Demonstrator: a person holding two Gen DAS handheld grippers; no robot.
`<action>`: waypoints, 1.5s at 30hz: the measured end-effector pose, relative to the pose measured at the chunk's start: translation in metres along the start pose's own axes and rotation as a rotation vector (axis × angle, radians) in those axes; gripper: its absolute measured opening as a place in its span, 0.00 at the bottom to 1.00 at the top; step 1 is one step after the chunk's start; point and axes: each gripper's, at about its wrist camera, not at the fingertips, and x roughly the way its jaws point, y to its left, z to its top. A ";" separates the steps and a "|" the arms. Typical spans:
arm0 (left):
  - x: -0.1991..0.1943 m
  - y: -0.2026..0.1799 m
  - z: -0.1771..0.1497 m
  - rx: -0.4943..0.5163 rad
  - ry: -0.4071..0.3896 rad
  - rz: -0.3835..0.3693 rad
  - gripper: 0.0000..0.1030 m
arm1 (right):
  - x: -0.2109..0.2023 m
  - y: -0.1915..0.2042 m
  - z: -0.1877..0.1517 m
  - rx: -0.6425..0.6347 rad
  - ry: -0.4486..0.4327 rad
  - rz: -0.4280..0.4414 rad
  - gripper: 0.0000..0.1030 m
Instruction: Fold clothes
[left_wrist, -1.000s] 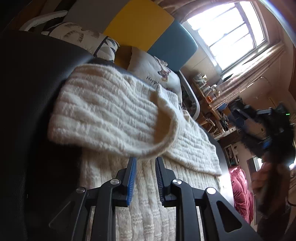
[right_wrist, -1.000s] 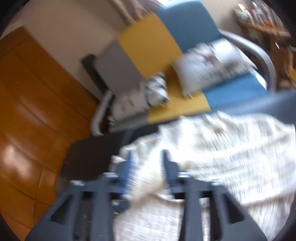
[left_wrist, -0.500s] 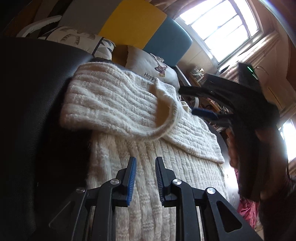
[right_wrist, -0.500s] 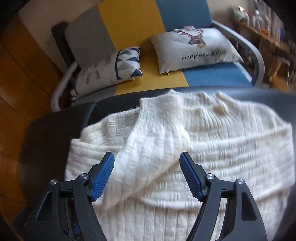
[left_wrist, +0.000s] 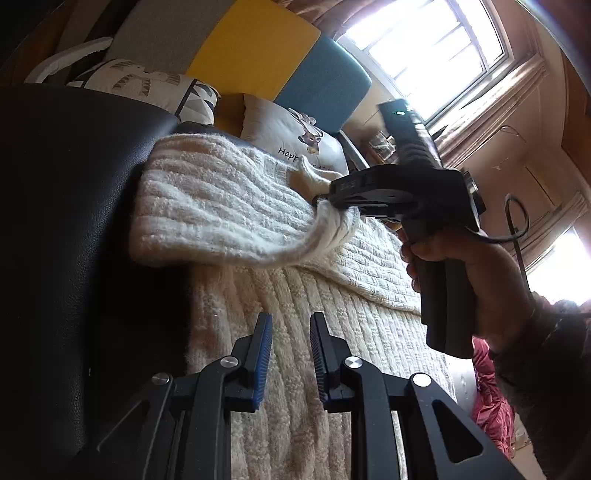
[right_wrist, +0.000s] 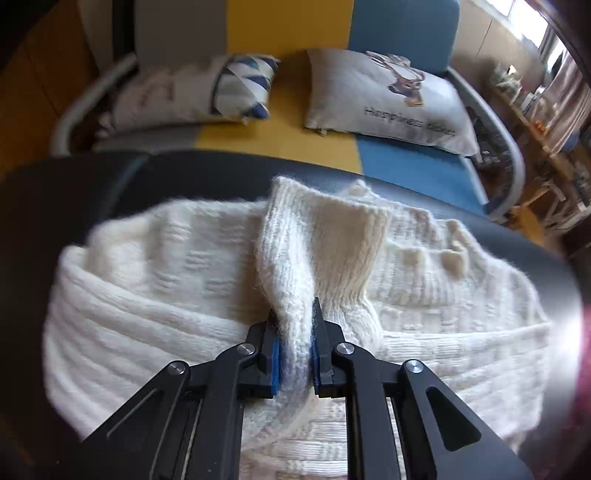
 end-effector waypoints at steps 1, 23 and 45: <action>-0.001 0.000 0.000 -0.004 -0.005 -0.004 0.20 | -0.004 -0.004 -0.002 0.018 -0.019 0.023 0.12; 0.031 0.020 0.042 -0.148 -0.076 0.182 0.20 | -0.086 -0.052 -0.006 0.153 -0.235 0.292 0.12; 0.039 0.017 0.042 -0.108 -0.043 0.305 0.14 | -0.117 -0.123 -0.049 0.306 -0.335 0.345 0.12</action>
